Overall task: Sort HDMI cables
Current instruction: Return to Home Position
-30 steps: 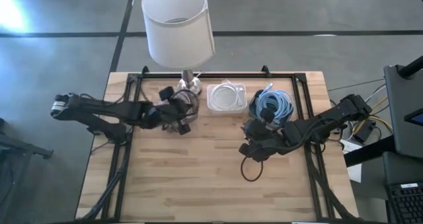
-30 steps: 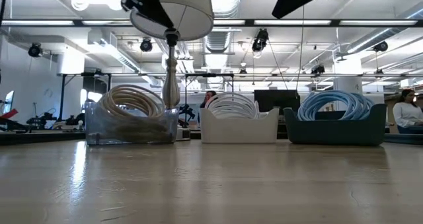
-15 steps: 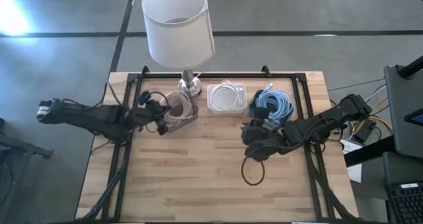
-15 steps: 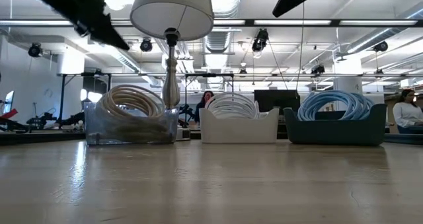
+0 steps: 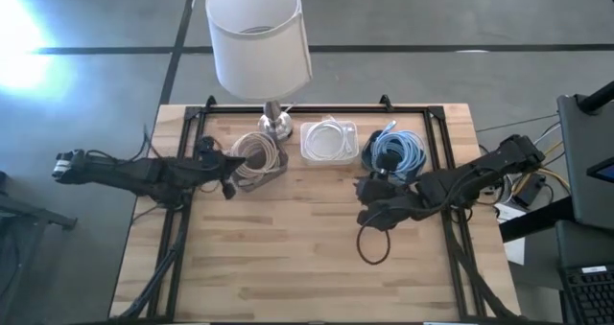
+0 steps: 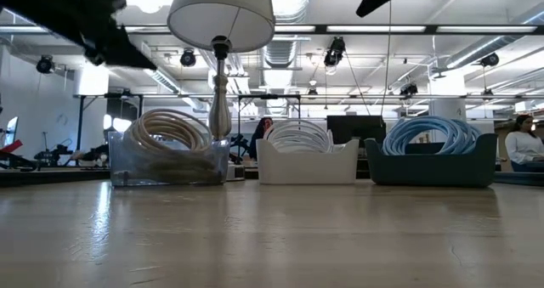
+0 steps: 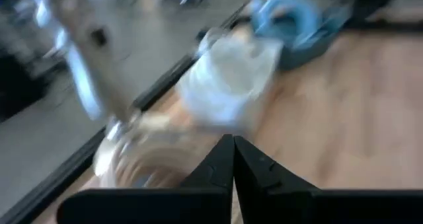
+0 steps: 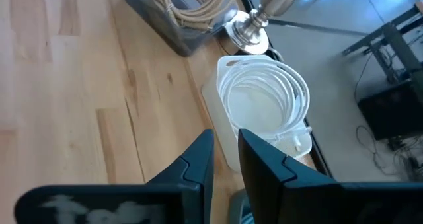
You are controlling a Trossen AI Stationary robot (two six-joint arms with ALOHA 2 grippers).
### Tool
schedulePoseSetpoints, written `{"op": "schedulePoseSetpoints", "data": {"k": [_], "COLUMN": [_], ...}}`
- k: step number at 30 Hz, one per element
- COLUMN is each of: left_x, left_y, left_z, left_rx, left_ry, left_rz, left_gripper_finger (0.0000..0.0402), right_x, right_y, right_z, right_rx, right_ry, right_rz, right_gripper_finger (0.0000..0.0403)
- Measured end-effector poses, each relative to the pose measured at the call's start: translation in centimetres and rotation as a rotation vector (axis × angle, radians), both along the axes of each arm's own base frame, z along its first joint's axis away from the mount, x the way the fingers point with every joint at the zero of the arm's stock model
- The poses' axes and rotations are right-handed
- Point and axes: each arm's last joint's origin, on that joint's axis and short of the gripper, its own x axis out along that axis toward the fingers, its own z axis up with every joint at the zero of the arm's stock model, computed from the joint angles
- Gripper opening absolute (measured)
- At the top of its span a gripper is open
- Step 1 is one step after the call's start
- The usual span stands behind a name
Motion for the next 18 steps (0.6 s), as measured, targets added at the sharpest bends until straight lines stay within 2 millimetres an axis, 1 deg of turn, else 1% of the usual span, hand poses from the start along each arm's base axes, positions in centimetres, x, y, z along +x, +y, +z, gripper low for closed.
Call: {"op": "schedulePoseSetpoints", "data": {"k": [5, 8, 11, 15, 18], "left_x": [-1.0, -1.9, -2.6, -3.3, -3.5], "left_y": [-0.2, -0.2, -0.1, -0.1, -0.1], "left_z": [2.4, 3.1, 3.1, 3.0, 2.3], "left_rx": [0.058, 0.072, 0.072, 0.057, 0.046], "left_ry": [-0.171, -0.225, -0.249, -0.255, -0.245], "left_rz": [-0.164, -0.184, -0.184, -0.179, -0.206], "left_gripper_finger": [0.0010, 0.0009, 0.0011, 0.0010, 0.0010], "right_x": [-2.2, -3.9, -5.6, -8.1, -9.8], "right_y": [-0.9, -1.6, -2.3, -3.3, -3.9], "right_z": [-0.6, -1.2, -1.7, -2.5, -3.1], "right_rx": [0.061, 0.089, 0.113, 0.142, 0.178], "right_ry": [-0.054, -0.111, -0.211, -0.343, -0.451], "right_rz": [-0.056, -0.057, -0.022, 0.080, 0.151], "right_gripper_finger": [0.0076, 0.0080, 0.0084, 0.0087, 0.0089]}}
